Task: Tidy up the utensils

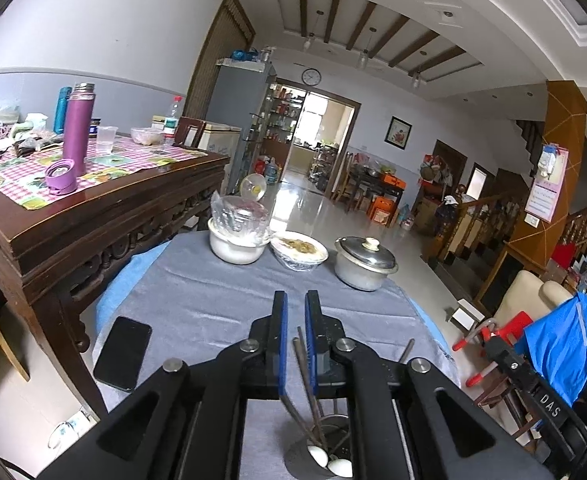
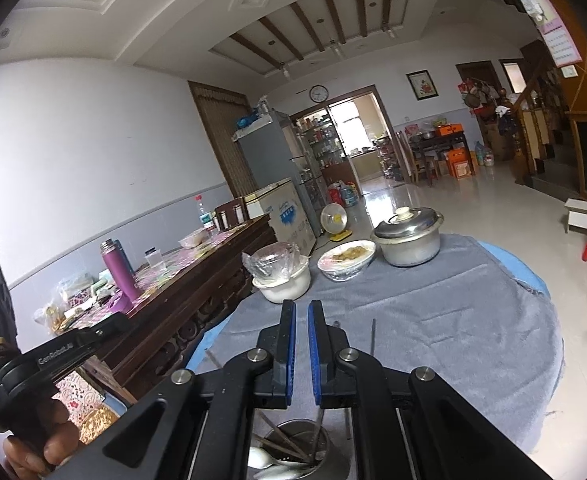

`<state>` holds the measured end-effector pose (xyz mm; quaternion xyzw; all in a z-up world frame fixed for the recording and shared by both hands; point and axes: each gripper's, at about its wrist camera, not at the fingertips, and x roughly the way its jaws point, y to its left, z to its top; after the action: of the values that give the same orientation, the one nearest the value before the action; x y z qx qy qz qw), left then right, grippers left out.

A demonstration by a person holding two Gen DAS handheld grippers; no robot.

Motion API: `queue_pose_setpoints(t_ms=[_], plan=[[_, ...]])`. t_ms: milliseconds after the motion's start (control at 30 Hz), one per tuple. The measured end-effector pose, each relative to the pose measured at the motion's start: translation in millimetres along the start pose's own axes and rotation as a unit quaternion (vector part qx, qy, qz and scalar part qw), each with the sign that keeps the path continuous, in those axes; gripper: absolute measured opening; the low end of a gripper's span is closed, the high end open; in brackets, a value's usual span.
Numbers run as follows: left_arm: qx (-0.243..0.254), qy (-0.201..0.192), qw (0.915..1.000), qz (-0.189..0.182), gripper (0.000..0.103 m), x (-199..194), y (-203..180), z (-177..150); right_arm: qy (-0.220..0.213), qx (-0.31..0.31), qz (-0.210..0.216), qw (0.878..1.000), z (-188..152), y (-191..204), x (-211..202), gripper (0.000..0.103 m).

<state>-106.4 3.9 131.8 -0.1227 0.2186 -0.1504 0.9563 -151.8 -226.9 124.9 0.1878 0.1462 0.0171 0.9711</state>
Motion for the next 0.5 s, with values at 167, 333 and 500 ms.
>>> queue_pose_setpoints(t_ms=[167,333,500], plan=[[-0.016,-0.002,0.9996,0.025,0.035,-0.4,18.0,-0.8,0.005,0.02,-0.007,1.0,0.8,-14.2,0.9,0.008],[-0.017,0.0,0.9982,0.058,0.06,0.1,30.9,-5.4,0.017,0.048,-0.012,0.999,-1.0,-30.6,2.4,0.009],[-0.004,0.02,0.9953,0.095,0.068,7.6,36.9,-14.0,0.025,0.067,-0.016,0.997,-3.9,-40.2,5.2,0.041]])
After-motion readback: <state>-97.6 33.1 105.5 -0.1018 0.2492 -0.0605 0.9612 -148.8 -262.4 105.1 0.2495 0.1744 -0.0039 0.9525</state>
